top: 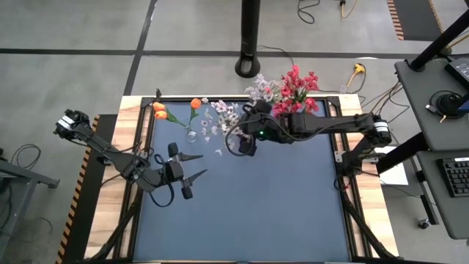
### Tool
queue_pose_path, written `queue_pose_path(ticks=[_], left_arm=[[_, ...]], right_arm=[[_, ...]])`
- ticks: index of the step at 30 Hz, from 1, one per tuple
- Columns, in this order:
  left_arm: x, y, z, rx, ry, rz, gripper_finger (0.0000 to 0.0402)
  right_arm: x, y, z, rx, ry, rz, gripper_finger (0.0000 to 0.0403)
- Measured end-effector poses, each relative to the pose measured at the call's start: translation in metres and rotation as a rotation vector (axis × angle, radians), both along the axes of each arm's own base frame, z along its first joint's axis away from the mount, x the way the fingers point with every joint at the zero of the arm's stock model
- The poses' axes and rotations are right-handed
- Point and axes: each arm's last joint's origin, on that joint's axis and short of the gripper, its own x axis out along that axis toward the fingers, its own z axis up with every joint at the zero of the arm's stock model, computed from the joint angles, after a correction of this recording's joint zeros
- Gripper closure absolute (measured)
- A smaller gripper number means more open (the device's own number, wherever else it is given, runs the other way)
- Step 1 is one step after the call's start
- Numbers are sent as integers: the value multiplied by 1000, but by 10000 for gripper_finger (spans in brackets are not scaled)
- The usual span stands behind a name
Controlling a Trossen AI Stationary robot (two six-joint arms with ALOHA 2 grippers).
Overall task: Sort flowers into vase by color
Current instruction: Return to Home Position
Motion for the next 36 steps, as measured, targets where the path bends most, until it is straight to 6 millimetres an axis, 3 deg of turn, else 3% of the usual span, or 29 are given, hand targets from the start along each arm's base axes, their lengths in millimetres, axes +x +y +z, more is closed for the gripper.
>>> queue_pose_path(ticks=[9,17,24,30,36], left_arm=[[0,0,0,0,0,0,190],[0,-2,3,-4,-6,-8,190],[-11,-26,42,-28,-7,-119,190],[-35,-52,74,6,9,-117,190],[-61,-76,90,57,6,-161,190]], right_arm=[[-14,6,27,58,54,-28,60],[-31,26,83,57,-27,37,61],[-59,73,114,39,-79,172,72],[-90,130,118,-141,-97,186,76],[-121,176,118,-189,-134,263,76]])
